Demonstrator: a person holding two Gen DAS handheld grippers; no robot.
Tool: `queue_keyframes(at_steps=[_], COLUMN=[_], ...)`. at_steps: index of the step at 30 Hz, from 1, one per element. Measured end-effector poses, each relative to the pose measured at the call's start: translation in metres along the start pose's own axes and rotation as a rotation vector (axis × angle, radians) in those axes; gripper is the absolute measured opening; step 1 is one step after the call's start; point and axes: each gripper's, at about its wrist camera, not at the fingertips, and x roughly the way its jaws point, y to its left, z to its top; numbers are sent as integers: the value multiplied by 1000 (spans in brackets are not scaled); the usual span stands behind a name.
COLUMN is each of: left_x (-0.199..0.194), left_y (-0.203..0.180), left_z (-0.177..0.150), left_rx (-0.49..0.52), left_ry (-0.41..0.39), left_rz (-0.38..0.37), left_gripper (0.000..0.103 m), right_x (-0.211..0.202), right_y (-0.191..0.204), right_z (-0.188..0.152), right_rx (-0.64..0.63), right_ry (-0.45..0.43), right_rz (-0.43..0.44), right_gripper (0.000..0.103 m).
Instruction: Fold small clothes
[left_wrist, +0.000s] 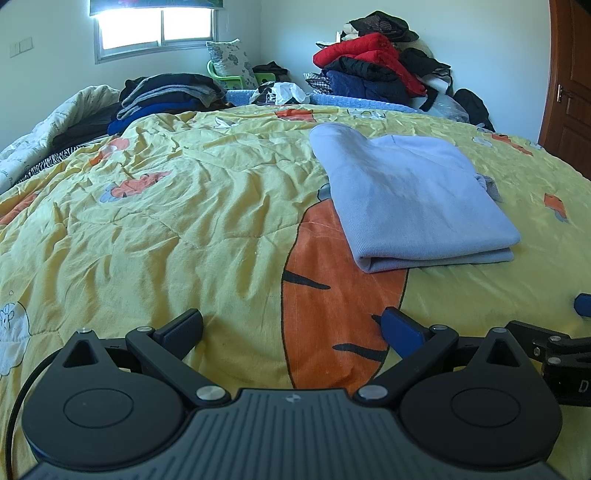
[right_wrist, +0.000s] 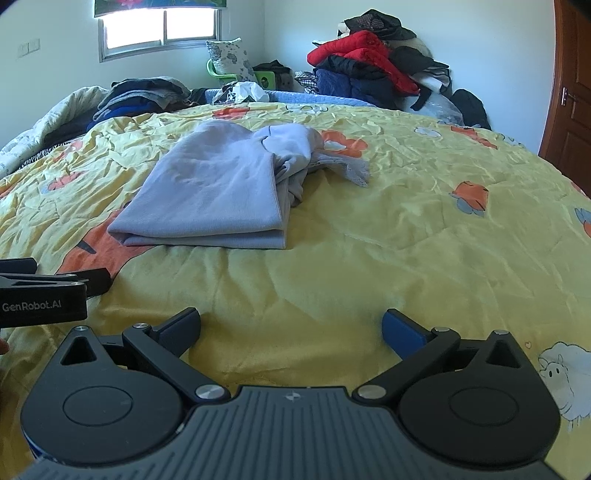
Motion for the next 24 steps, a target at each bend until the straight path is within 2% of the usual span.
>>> queue_keyframes(at_steps=[24], left_x=[-1], left_y=[1], left_z=[-1], left_rx=[1], left_ry=[1], left_rz=[0], left_gripper=[103], right_x=[-1], right_y=[2], right_z=[0], right_rx=[9], right_ry=[-6], right_rz=[-6], right_gripper=[102])
